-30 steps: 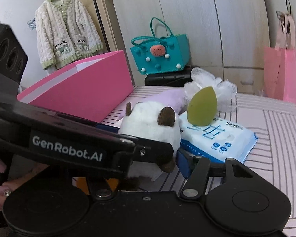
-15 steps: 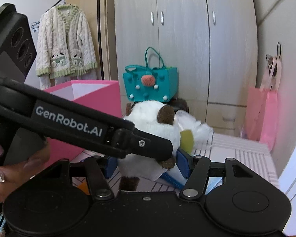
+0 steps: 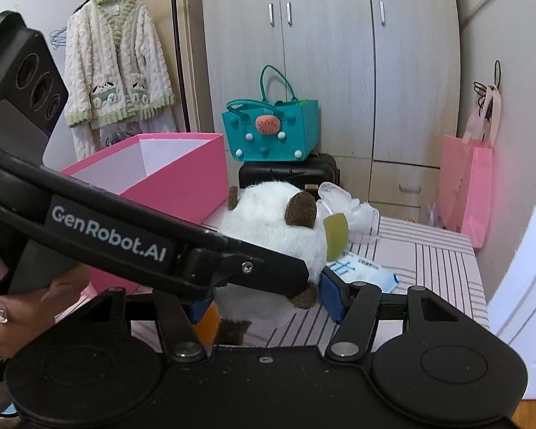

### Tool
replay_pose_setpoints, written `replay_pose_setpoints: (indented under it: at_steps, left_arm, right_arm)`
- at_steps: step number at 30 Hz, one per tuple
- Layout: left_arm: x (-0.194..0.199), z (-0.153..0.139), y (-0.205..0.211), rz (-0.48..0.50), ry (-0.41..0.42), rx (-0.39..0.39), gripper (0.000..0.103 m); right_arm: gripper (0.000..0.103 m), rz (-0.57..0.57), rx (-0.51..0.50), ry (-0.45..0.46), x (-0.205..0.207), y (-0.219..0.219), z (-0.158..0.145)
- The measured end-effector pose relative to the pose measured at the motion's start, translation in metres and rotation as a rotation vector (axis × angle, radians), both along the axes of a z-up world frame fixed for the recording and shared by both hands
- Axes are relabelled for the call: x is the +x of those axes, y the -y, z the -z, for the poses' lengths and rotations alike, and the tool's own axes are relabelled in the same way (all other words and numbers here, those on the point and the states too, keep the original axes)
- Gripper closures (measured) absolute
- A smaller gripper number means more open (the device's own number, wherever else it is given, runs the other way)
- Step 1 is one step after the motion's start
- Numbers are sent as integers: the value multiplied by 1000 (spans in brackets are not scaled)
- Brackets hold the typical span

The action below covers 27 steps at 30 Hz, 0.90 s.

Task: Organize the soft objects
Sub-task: 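Close the left and right tools together around the white plush toy, then carry the plush toy with both tools into the pink box and release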

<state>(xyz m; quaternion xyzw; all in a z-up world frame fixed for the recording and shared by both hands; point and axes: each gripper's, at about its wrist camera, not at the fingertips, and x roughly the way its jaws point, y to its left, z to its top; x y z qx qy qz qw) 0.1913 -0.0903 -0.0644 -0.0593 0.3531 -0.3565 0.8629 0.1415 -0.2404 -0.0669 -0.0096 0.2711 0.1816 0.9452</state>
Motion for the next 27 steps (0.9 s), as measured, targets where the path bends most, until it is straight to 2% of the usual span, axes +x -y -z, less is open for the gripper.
replay_pose_setpoints:
  at_steps: [9, 17, 27]
  left_arm:
    - [-31, -11, -4, 66, -50, 21, 38]
    - [-51, -13, -19, 105, -170, 27, 38]
    - [-81, -15, -56, 75, -308, 82, 39]
  right_arm:
    - [37, -17, 13, -96, -29, 1, -17]
    - [37, -59, 6, -200, -51, -7, -28]
    - [37, -192, 0, -314, -71, -41, -34]
